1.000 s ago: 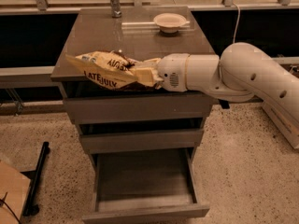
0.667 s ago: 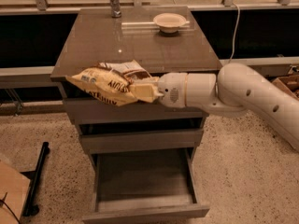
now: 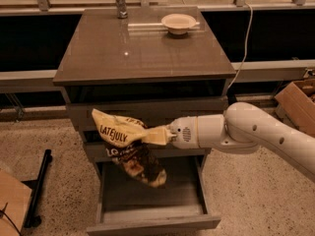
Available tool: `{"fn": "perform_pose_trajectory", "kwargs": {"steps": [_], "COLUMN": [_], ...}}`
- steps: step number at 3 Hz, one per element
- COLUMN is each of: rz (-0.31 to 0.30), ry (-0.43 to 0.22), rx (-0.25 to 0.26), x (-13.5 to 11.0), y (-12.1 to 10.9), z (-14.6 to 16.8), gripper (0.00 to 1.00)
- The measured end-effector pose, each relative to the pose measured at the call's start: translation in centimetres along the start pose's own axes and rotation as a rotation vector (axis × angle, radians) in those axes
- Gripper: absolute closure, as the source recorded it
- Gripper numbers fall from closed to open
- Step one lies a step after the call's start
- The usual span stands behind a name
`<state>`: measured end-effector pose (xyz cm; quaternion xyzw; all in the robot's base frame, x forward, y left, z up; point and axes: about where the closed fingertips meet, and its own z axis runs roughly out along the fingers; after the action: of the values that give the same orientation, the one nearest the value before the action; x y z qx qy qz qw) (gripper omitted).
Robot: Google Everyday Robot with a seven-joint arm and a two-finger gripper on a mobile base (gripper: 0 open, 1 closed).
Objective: Place brown chip bag into bottom drawer
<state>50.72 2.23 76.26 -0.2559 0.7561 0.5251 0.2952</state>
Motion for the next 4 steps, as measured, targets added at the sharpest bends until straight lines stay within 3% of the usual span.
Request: {"fn": "perform_pose_trajectory", "kwargs": {"steps": [1,2,3,4], "rz": [0.047,0.014,-0.043,-0.064], "ry": [0.028,0.026,0.036,0.038], "rx": [0.077,0.195,0.26,0.285], "x": [2.9,4.5,6.2,9.6], "y": [-3.6,-8.8,-12.5,-16.9], "z": [0.1,0.4,1.1,2.3], "gripper": [1.0,1.0,1.0,1.0]}}
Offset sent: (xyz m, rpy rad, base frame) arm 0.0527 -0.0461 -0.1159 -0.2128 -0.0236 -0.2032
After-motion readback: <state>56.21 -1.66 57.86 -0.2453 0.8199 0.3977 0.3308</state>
